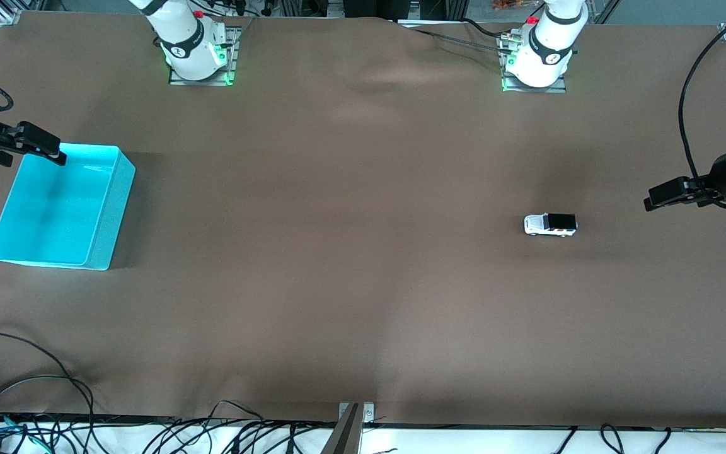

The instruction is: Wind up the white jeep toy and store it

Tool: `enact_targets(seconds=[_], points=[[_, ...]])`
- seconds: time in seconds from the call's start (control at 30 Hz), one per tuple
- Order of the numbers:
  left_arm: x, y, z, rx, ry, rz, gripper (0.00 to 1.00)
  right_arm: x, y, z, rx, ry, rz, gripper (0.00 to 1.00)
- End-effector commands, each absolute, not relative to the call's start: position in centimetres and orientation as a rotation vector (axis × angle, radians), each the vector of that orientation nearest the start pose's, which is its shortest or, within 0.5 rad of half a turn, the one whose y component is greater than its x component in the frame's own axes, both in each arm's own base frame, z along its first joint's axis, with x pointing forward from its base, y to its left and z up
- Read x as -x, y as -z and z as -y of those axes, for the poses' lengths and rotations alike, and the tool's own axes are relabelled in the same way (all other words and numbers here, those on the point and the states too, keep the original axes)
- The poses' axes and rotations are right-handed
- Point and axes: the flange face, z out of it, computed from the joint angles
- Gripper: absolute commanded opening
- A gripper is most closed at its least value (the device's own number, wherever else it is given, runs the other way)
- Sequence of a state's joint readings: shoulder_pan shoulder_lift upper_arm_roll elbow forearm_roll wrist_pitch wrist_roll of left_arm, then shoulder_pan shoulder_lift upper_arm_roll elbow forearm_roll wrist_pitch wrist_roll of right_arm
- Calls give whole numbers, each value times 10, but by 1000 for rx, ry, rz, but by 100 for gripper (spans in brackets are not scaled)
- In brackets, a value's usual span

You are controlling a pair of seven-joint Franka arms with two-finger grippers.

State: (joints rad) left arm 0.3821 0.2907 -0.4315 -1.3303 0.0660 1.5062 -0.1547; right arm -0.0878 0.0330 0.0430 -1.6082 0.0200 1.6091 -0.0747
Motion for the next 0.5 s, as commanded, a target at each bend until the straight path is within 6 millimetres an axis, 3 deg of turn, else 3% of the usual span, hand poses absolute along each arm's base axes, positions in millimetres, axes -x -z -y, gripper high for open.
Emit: enact_targets(seconds=[0.0, 0.47], points=[[-629, -573, -19, 3152, -152, 175, 100, -568, -597, 24, 3124, -35, 30, 100], [-622, -577, -19, 3107, -169, 229, 100, -568, -597, 24, 3124, -35, 28, 100]])
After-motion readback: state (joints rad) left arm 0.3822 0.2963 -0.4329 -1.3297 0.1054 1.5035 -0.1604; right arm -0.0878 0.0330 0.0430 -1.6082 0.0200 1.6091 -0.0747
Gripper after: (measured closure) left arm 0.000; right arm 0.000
